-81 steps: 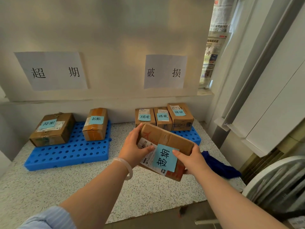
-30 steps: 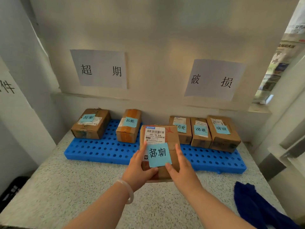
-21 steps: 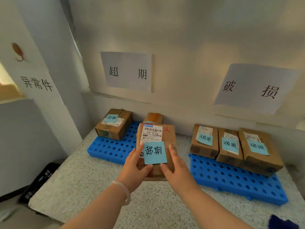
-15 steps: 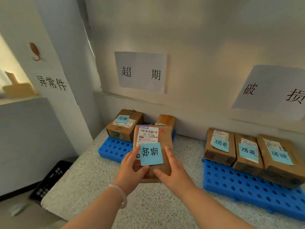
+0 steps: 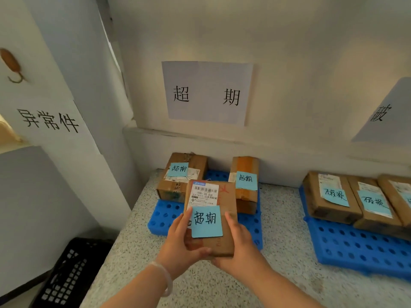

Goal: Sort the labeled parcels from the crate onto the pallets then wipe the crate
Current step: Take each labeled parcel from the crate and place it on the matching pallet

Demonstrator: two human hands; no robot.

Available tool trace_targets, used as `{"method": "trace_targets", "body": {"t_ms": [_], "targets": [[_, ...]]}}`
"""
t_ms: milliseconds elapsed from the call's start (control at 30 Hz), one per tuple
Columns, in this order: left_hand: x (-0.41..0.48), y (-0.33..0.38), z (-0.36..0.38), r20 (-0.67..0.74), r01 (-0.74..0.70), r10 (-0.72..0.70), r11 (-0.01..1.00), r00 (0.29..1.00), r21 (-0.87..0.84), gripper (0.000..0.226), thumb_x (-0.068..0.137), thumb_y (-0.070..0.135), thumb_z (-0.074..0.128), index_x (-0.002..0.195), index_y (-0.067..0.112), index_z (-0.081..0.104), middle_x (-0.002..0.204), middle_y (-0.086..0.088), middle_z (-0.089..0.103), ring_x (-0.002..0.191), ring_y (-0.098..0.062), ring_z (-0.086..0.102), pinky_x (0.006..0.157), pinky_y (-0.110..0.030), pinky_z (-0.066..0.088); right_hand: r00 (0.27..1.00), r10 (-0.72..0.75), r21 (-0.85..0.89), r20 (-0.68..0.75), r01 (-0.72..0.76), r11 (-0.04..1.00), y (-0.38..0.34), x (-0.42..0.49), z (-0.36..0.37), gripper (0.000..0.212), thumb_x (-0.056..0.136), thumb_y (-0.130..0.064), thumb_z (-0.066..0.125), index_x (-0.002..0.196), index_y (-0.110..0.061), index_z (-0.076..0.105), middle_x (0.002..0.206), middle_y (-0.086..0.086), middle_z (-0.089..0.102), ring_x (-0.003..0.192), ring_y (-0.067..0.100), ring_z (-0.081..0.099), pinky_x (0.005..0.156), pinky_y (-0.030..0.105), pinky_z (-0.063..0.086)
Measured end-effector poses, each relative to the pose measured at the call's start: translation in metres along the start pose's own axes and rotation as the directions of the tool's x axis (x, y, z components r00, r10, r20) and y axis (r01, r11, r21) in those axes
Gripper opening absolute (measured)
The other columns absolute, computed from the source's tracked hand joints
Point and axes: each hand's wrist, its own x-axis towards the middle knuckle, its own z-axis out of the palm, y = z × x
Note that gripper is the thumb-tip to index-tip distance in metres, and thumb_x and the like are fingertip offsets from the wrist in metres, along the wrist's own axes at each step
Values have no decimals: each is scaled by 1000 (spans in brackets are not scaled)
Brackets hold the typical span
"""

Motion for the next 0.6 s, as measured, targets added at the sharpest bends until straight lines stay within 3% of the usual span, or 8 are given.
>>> {"method": "trace_targets", "body": {"t_ms": [267,433,600], "targets": [[14,-18,-26,87,-132,127,990,988,47,115,61,54,85,138,66,-1,151,22,7,139,-6,20,116,-34,32,986,41,35,-161,-36,999,-22,-5,25,118,71,-54,78,120,-71,-28,144,-9,19,115,1,37,94,21,43],[25,-12,-37,123,-242,228,964,966,114,126,54,62,83,135,68,-13,152,26,0,142,-6,13,118,-39,29,972,20,10,-234,-18,1000,-33,-4,14,117,66,-65,76,137,-64,-18,147,-14,18,128,5,32,102,32,43],[42,6,-45,113,-294,282,950,953,109,127,50,62,84,135,68,-10,145,30,0,138,-4,15,115,-33,32,964,-5,19,-267,10,1000,-42,8,-7,118,67,-56,80,144,-58,-10,148,-12,19,131,7,34,104,36,44]]}}
